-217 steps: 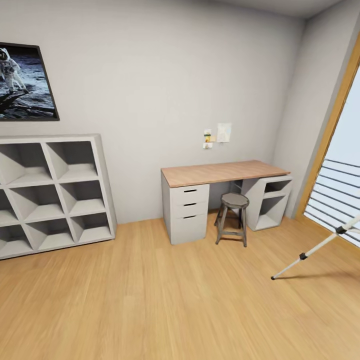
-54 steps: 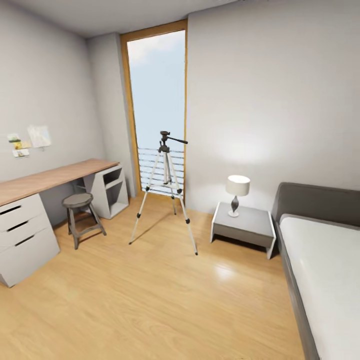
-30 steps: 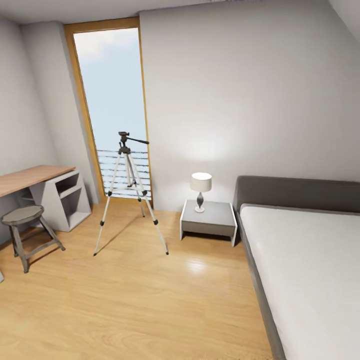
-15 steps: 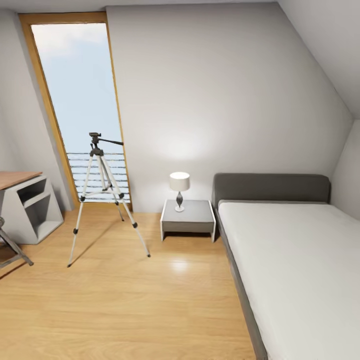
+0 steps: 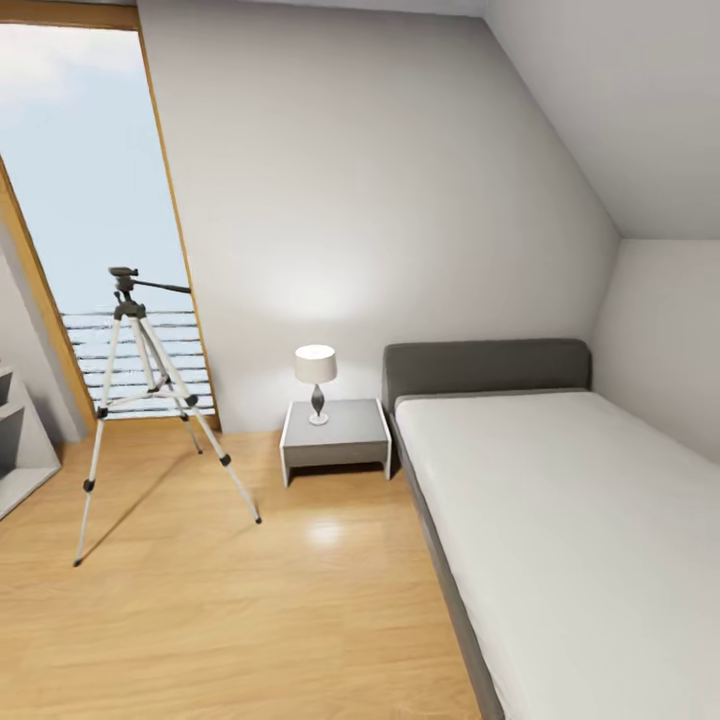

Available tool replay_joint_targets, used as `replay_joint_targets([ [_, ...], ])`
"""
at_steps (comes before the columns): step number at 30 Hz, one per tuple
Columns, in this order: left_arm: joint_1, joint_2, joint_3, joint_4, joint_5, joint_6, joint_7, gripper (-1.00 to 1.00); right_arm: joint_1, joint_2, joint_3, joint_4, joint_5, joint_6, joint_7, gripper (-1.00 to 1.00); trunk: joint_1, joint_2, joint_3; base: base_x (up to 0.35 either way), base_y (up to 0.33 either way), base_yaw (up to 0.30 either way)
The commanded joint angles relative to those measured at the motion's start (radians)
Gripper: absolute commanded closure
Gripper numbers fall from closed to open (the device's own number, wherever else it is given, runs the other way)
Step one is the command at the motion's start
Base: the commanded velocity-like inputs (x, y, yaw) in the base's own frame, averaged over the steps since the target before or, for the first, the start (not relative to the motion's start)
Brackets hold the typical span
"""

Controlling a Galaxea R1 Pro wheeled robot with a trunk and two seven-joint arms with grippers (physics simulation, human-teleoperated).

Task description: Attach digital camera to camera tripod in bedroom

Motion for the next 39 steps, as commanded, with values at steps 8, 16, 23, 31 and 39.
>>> replay_joint_targets([
  [8, 0.000, 0.000, 0.000, 0.000, 0.004, -0.002, 0.000, -1.00, 0.000, 0.000, 0.001, 0.000, 0.001, -0.003, 0.000, -1.00, 0.000, 0.000, -0.001, 0.000, 0.000, -0.295],
  [16, 0.000, 0.000, 0.000, 0.000, 0.004, -0.002, 0.000, -1.00, 0.000, 0.000, 0.001, 0.000, 0.002, -0.003, -0.001, -1.00, 0.000, 0.000, -0.001, 0.000, 0.000, -0.295],
  [23, 0.000, 0.000, 0.000, 0.000, 0.004, -0.002, 0.000, -1.00, 0.000, 0.001, 0.001, 0.000, 0.002, -0.003, 0.000, -1.00, 0.000, 0.000, -0.001, 0.000, 0.000, -0.288],
  [31, 0.000, 0.000, 0.000, 0.000, 0.004, -0.002, 0.001, -1.00, 0.000, 0.002, 0.000, 0.000, 0.004, -0.001, 0.003, -1.00, 0.000, 0.000, -0.001, 0.000, 0.000, -0.098],
  [39, 0.000, 0.001, 0.000, -0.001, 0.004, -0.002, 0.001, -1.00, 0.000, 0.004, 0.037, 0.000, 0.043, -0.001, 0.004, -1.00, 0.000, 0.000, -0.001, 0.000, 0.000, -0.016],
])
